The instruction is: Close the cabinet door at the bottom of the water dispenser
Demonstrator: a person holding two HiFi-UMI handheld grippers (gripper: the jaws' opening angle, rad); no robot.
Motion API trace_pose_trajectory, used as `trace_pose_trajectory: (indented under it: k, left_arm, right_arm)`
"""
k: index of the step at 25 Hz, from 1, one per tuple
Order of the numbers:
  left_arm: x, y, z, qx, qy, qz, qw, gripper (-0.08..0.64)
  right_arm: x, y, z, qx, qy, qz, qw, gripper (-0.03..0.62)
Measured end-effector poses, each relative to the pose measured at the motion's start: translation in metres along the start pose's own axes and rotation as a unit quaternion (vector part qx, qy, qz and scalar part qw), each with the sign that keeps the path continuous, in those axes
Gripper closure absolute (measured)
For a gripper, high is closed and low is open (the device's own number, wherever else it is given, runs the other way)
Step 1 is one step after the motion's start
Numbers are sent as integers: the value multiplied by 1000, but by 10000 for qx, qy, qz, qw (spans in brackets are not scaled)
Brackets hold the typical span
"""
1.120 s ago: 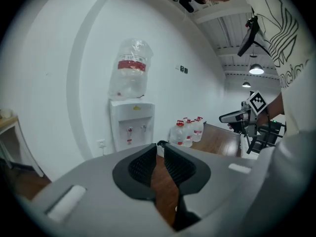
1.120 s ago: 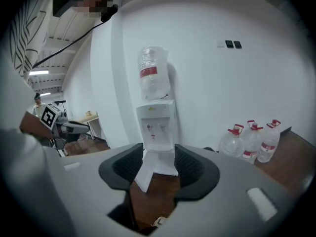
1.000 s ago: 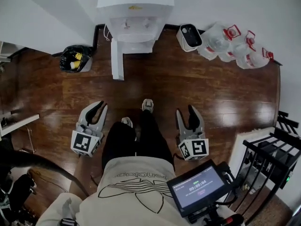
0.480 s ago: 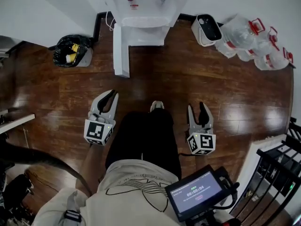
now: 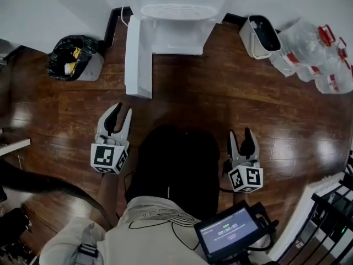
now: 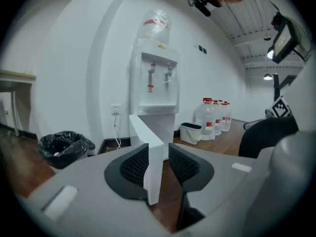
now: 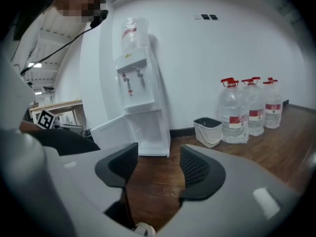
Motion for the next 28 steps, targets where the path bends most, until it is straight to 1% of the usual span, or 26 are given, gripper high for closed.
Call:
trace_pose_trajectory:
  k: [1, 2, 3, 4, 6, 7, 8, 9, 10, 12, 14, 16, 17, 18, 19, 20, 21, 22, 23, 25, 27, 28]
  left_arm:
    - [-7, 4, -3, 97, -40, 34, 9999, 428]
    - [-12, 8, -7, 160, -95, 1, 9998, 395]
    - [-16, 10, -11, 205, -148, -76, 9997, 358]
    - [-19, 10, -16, 243, -186, -180, 9994, 344]
    - [-26, 7, -30, 307, -253, -435, 9983, 273]
    - [-30, 7, -38, 352, -287, -485, 9978, 252]
    - [-33, 7, -46, 421, -292, -441, 9977, 238]
    - [-37, 6, -51, 495, -234, -364, 9978, 242]
    - [-41, 5, -55, 536, -124, -331, 9979, 263]
    - [-45, 1, -59, 485, 69, -403, 9980, 364]
    - [-44, -4, -63, 410, 87, -414, 9983, 362]
    - [-44, -11, -68, 292, -35, -346, 9990, 364]
    - [-46, -17, -73, 157, -157, -281, 9994, 360]
    - [-47, -24, -79, -72, -338, -165, 9993, 359]
    - [-47, -32, -87, -388, -585, -10, 9975, 362]
    - [-45, -41, -95, -730, -871, 147, 9934, 386]
    - [-43, -50, -103, -1017, -1141, 273, 9879, 426]
    - [-40, -58, -109, -1205, -1332, 352, 9831, 451]
    - [-40, -64, -113, -1305, -1408, 387, 9806, 451]
    - [-42, -69, -114, -1411, -1275, 341, 9812, 465]
    - [-45, -67, -108, -1514, -1019, 209, 9830, 540]
    - [-47, -65, -105, -1557, -906, 156, 9835, 540]
  right_arm:
    - [-11, -4, -2, -48, -68, -58, 9999, 336]
    - [-23, -8, -3, -71, -124, -64, 9999, 336]
    - [-34, -12, -5, -77, -155, -48, 9998, 336]
    - [-46, -17, -7, -84, -161, -51, 9998, 336]
    - [-66, -27, -11, -147, -175, -179, 9996, 335]
    - [-74, -31, -13, -202, -206, -280, 9992, 336]
    - [-80, -33, -14, -260, -238, -368, 9987, 336]
    - [-84, -34, -13, -308, -263, -428, 9983, 336]
    - [-86, -35, -11, -343, -279, -461, 9980, 336]
    - [-89, -37, -7, -381, -304, -470, 9977, 336]
    - [-88, -40, -5, -396, -335, -459, 9976, 336]
    - [-88, -43, -6, -374, -321, -403, 9980, 336]
    - [-88, -44, -7, -336, -296, -332, 9984, 336]
    - [-88, -45, -9, -282, -280, -248, 9989, 336]
    - [-88, -46, -12, -221, -282, -177, 9992, 336]
    - [-87, -47, -14, -154, -299, -127, 9994, 336]
    - [-87, -47, -17, -81, -321, -95, 9994, 336]
    - [-87, -47, -18, -8, -341, -70, 9994, 336]
    - [-87, -46, -20, 61, -355, -45, 9993, 336]
    - [-86, -44, -29, 202, -402, 11, 9990, 337]
    - [-82, -39, -47, 376, -482, 62, 9981, 343]
    - [-79, -35, -57, 515, -519, 93, 9973, 353]
Point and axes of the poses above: the fingertips, and each gripper's own axes: z backward along the fingers, y to its left, x out of its top, the point moved 10 cm from there along z, backward along the fingers, and after that the axes turned 11 degrees about -y, right-handed, at the moved point
